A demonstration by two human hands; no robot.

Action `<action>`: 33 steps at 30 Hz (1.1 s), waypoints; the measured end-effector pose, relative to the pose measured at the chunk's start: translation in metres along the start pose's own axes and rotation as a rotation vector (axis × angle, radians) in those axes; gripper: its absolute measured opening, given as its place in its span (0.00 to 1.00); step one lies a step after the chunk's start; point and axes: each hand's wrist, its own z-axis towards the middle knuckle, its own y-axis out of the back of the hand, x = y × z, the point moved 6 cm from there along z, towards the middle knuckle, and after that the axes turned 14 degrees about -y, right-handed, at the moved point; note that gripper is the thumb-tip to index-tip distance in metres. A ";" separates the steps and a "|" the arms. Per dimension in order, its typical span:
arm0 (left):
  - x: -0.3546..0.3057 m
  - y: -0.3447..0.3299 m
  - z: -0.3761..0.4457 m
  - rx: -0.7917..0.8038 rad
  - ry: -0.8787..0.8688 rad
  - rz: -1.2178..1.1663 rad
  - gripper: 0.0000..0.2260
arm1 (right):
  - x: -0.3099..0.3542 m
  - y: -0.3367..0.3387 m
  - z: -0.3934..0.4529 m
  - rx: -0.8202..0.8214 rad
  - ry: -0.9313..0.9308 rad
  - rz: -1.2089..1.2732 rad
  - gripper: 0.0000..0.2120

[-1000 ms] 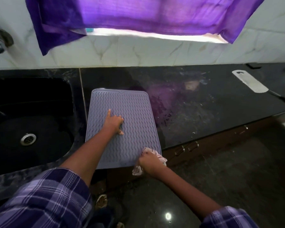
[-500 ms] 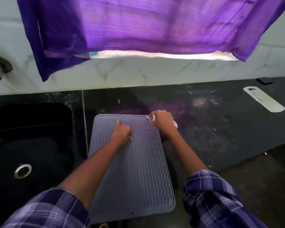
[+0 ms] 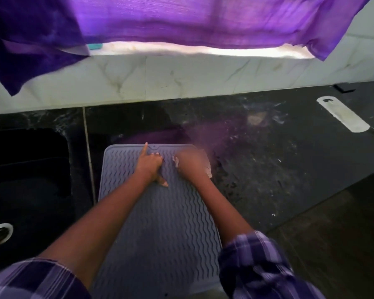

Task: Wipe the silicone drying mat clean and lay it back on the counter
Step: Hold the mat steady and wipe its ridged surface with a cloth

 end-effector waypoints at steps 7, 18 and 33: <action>-0.004 0.004 0.000 -0.002 0.008 0.008 0.40 | -0.024 0.015 -0.004 0.351 -0.043 0.036 0.18; 0.000 0.001 0.000 -0.005 0.037 -0.026 0.38 | -0.009 -0.009 -0.040 0.126 0.047 0.097 0.14; -0.004 0.006 -0.009 -0.039 0.047 -0.034 0.37 | 0.005 -0.005 -0.065 0.091 -0.039 0.000 0.14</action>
